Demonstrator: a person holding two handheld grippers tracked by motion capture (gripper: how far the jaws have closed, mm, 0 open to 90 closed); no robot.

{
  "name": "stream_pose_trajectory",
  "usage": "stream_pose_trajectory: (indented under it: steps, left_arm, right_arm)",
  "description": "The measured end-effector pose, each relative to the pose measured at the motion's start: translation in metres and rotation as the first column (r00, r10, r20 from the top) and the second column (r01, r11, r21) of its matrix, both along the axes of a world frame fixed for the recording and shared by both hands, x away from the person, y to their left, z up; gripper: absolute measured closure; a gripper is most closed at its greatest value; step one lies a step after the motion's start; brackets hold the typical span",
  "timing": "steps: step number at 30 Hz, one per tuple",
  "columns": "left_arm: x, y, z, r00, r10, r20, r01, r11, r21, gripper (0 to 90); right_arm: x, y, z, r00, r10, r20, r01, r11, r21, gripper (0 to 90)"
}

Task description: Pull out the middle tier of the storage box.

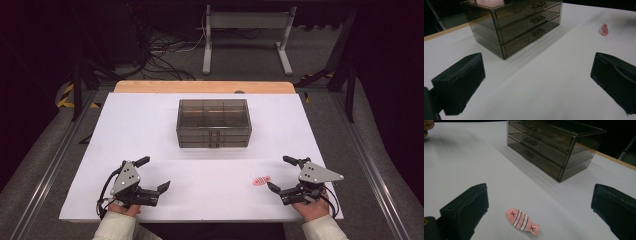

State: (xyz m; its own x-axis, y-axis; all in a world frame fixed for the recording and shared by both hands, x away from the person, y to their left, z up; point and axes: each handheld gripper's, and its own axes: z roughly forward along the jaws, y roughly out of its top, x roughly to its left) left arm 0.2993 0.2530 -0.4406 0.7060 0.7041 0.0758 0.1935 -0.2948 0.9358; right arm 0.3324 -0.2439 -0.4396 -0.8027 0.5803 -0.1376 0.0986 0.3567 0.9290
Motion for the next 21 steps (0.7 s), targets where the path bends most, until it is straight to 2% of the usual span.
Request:
stream_pose_trajectory:
  steps: [4, 6, 10, 21]
  left_arm:
    - [0.0, 0.001, 0.0, 0.9999, -0.002, -0.01, 0.002, 1.0, -0.002, 0.4]
    - [0.001, 0.001, 0.0, 1.0, -0.005, -0.008, 0.005, 1.0, -0.002, 0.4]
    - [0.0, 0.0, 0.0, 0.9999, -0.009, -0.009, 0.009, 1.0, -0.001, 0.3]
    - [0.001, 0.0, 0.0, 0.9999, -0.004, -0.013, 0.004, 1.0, -0.002, 0.3]
  right_arm:
    - [0.003, 0.004, 0.003, 0.9998, 0.002, -0.02, -0.002, 1.0, 0.007, 0.0]
    - [0.005, 0.006, 0.005, 0.9998, -0.002, -0.022, 0.002, 1.0, -0.004, 0.0]
    - [0.005, 0.012, 0.009, 0.9996, 0.012, -0.026, -0.013, 1.0, -0.028, 0.0]
    - [0.009, 0.03, 0.017, 0.9971, 0.07, -0.03, -0.071, 0.997, -0.034, 0.0]
